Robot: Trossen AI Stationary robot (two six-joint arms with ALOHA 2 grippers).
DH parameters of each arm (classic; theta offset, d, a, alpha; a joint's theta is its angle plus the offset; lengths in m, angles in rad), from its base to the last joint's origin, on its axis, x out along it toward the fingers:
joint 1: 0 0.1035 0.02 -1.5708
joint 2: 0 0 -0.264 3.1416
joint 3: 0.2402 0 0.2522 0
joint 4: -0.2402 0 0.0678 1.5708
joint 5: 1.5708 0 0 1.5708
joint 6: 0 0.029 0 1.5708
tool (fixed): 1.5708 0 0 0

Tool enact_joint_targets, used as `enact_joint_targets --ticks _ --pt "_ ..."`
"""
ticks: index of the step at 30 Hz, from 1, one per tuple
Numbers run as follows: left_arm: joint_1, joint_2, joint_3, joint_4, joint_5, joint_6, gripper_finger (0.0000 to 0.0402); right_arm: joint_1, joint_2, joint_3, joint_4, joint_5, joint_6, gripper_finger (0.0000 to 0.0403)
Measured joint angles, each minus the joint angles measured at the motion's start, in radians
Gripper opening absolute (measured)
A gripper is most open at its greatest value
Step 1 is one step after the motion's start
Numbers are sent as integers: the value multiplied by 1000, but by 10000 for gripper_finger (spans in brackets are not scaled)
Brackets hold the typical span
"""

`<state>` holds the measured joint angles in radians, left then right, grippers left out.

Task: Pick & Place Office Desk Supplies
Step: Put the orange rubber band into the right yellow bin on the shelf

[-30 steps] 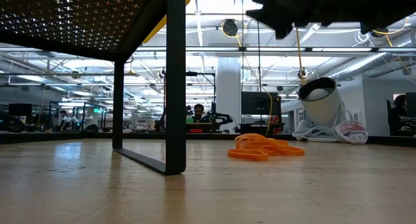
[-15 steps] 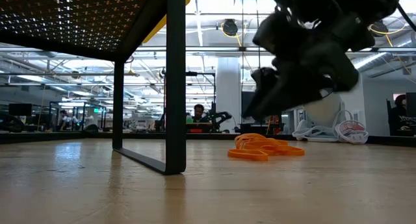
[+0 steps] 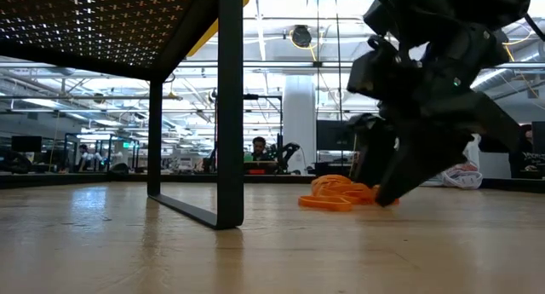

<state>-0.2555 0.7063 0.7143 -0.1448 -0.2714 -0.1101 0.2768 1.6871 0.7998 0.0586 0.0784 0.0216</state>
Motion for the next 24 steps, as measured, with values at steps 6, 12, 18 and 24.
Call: enact_joint_targets --ticks 6,12,18,24 --pt "0 0 0 -2 0 2 269 0 12 2 6 -3 24 157" --pt "0 0 0 -3 0 19 269 -1 12 2 5 -5 23 92" --pt "0 0 0 -13 0 28 269 -2 13 2 7 -3 28 32" --pt "0 0 0 -24 0 29 269 -2 -7 0 8 -2 37 4"
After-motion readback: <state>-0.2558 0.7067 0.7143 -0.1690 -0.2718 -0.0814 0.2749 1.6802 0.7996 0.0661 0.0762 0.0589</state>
